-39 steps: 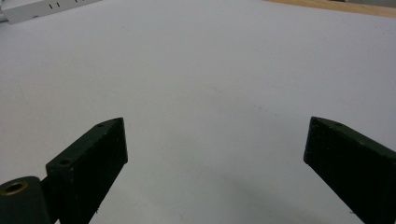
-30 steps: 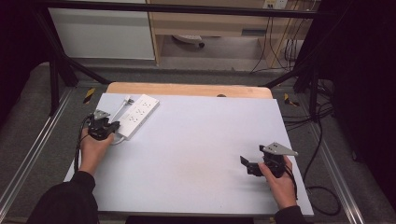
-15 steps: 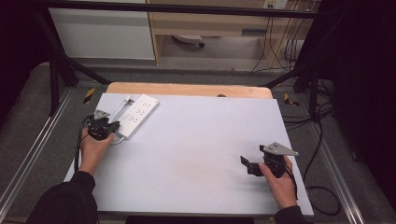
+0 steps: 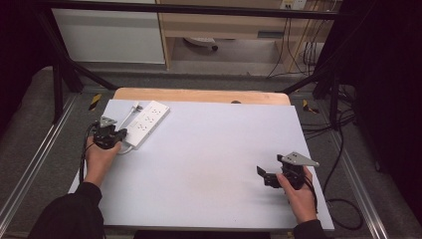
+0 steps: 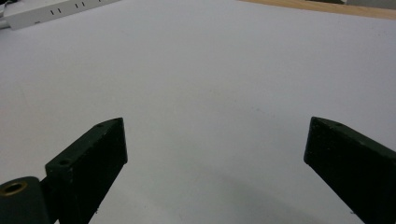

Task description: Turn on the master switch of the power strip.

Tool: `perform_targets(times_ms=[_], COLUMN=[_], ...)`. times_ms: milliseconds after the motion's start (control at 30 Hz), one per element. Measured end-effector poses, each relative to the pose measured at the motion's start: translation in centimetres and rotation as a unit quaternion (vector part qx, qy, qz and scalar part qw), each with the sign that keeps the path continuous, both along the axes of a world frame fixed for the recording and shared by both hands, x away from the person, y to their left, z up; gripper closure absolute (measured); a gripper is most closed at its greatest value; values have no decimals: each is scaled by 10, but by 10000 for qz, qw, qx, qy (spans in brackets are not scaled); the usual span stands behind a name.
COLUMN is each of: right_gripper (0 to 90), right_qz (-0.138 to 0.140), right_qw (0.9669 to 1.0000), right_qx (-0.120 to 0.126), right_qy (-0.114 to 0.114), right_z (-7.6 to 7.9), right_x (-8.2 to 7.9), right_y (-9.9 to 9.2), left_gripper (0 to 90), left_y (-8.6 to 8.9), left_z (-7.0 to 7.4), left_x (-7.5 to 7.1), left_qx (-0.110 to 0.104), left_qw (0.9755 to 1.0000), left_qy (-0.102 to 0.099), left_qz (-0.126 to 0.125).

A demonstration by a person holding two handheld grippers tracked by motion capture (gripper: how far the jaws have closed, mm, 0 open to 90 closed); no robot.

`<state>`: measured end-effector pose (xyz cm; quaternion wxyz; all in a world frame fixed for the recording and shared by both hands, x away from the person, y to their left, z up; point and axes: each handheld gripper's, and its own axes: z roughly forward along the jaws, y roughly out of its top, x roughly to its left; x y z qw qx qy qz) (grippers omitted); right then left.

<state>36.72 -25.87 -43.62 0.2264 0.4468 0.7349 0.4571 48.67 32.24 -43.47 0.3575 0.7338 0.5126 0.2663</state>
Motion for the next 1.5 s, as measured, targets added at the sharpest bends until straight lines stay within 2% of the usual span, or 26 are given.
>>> perform_targets(times_ms=[167,467,1000,1067,1400,1500], right_gripper=[64,62,61,61,61,61], right_qz=[-5,-4,3,3,7,4], right_qw=[10000,10000,10000,10000,10000,10000], right_qx=[9,19,16,17,17,17], right_qy=[-1,-22,-22,-24,-24,-22], right_z=[0,0,0,0,1,0], right_x=[0,0,0,0,0,0], right_y=[0,0,0,0,0,0], left_gripper=[900,900,900,849,742,674], left_y=[2,-2,-2,-2,-3,-4], left_z=[0,0,0,0,2,2], left_x=[0,1,2,2,1,2], left_qx=[-145,-142,-286,-295,-360,-353], left_qw=[9999,9999,9995,9995,9991,9990], left_qy=[-21,-70,-135,-143,-224,-255], left_qz=[49,-1,16,44,65,129])
